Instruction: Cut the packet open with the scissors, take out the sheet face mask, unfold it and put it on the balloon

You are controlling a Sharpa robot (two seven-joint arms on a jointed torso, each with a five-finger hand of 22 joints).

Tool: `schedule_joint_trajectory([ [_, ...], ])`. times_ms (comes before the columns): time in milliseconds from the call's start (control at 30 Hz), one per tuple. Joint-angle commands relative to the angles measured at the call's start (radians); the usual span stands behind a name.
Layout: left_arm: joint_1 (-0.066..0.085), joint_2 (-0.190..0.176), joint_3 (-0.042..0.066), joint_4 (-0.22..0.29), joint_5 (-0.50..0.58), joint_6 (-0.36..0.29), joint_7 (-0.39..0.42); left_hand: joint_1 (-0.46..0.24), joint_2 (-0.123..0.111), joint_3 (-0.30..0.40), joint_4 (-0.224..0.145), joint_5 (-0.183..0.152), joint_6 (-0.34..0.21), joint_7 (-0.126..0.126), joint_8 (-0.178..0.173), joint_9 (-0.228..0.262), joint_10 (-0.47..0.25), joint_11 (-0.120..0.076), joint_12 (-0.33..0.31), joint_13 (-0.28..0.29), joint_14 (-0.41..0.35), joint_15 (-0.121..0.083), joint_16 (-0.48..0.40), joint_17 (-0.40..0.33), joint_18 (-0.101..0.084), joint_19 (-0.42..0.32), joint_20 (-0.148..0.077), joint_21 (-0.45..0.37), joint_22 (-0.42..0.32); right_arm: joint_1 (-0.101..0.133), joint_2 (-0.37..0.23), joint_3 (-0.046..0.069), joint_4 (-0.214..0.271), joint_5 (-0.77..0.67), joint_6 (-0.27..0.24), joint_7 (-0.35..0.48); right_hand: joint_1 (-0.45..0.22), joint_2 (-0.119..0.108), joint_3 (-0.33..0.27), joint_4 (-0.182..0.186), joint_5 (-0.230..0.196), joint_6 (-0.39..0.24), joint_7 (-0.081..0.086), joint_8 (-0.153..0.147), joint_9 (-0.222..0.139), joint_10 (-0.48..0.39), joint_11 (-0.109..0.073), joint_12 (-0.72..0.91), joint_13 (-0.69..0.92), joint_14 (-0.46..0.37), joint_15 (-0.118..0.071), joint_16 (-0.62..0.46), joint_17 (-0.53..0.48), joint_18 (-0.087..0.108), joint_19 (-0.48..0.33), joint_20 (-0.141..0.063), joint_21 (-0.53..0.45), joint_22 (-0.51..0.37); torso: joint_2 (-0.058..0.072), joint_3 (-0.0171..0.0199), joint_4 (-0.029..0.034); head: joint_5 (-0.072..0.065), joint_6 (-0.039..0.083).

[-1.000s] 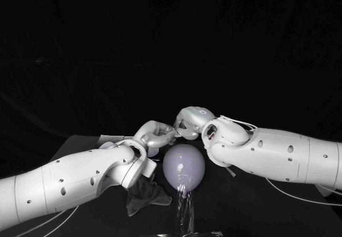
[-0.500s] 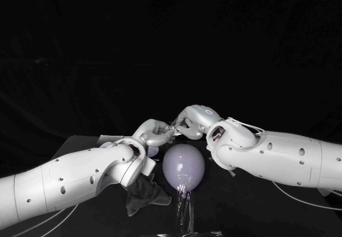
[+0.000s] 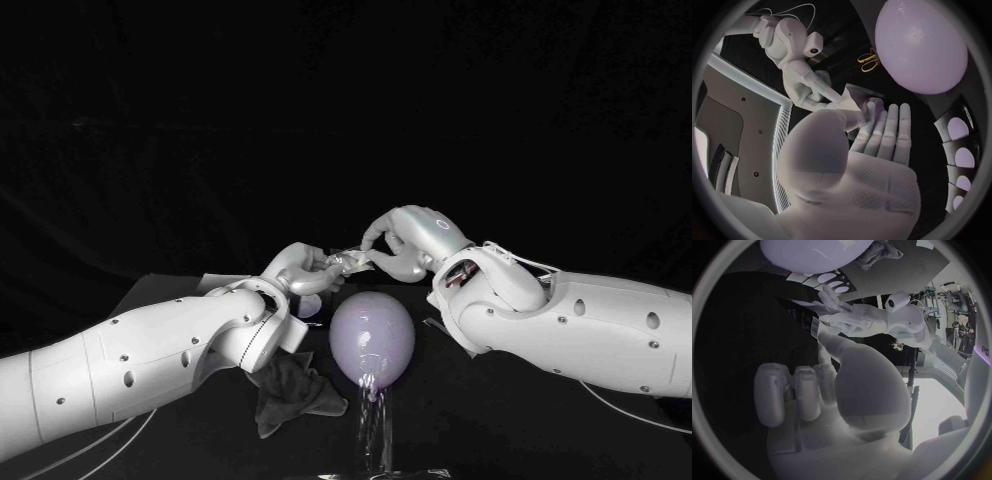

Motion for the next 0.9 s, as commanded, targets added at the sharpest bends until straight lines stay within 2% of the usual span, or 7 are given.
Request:
schedule_joint_trajectory([
  [33,0.003,0.005,0.001,-0.005,0.013,0.023,-0.022,0.007,0.007,-0.001,-0.001,0.003,0.003,0.004,0.002,0.000,0.002,0.003,0.000,0.001,-0.003,0.004,-0.003,-0.001,-0.008,-0.004,0.001,-0.005,-0.001,0.001,-0.007,0.002,0.016,-0.030,-0.086,0.035,-0.003,0.004,0.004,-0.003,0.003,-0.001,-0.001,0.007,-0.001,0.071,-0.008,0.003,0.205,0.104,-0.009,0.004,0.263,-0.008,0.057,-0.010,0.006,0.236,0.001,-0.0006,0.0007,0.002,0.001],
  [267,0.004,0.014,0.001,-0.017,0.017,0.035,-0.033,0.006,0.006,-0.002,-0.001,0.003,0.003,0.005,0.002,0.000,0.004,0.003,0.000,0.001,-0.002,0.004,-0.002,-0.001,-0.008,-0.003,0.001,-0.005,-0.001,0.001,-0.008,0.003,0.036,0.013,-0.148,0.099,-0.003,0.004,0.005,-0.004,0.003,-0.002,-0.001,0.008,0.000,0.071,-0.008,0.002,0.205,0.104,-0.009,0.004,0.263,-0.008,0.058,-0.010,0.007,0.236,0.000,-0.0004,0.0007,0.005,0.001],
  [567,0.007,0.034,0.001,-0.046,0.025,0.050,-0.053,0.004,0.006,-0.003,0.001,0.004,0.004,0.005,0.004,0.000,0.009,0.003,0.001,0.002,0.000,0.004,-0.001,-0.002,-0.007,-0.001,0.001,-0.005,-0.002,0.000,0.005,0.007,0.031,0.115,-0.209,0.190,-0.003,0.005,0.008,-0.005,0.003,-0.004,-0.001,0.010,0.003,0.072,-0.008,0.003,0.206,0.104,-0.010,0.004,0.263,-0.008,0.056,-0.011,0.004,0.235,0.000,-0.0013,0.0006,0.010,0.009],
  [733,0.010,0.045,0.001,-0.077,0.029,0.061,-0.067,0.003,0.005,-0.004,0.002,0.004,0.004,0.006,0.005,0.000,0.010,0.003,0.001,0.002,0.003,0.003,0.000,-0.002,-0.007,0.001,0.000,-0.005,-0.002,0.000,-0.004,0.012,0.034,0.169,-0.231,0.225,-0.002,0.006,0.010,-0.006,0.003,-0.006,0.000,0.011,0.005,0.072,-0.008,0.003,0.206,0.104,-0.010,0.004,0.263,-0.008,0.056,-0.011,0.004,0.235,-0.001,-0.0013,0.0001,0.015,0.014],
  [900,0.012,0.046,0.001,-0.108,0.030,0.071,-0.078,0.003,0.005,-0.004,0.002,0.004,0.004,0.006,0.005,0.000,0.010,0.003,0.001,0.002,0.003,0.003,0.000,-0.002,-0.007,0.001,0.000,-0.005,-0.002,0.001,-0.019,0.019,0.041,0.196,-0.242,0.240,-0.002,0.006,0.010,-0.006,0.003,-0.006,0.000,0.011,0.005,0.072,-0.008,0.003,0.206,0.104,-0.010,0.004,0.263,-0.008,0.056,-0.011,0.004,0.235,-0.001,-0.0005,0.0000,0.017,0.013],
])
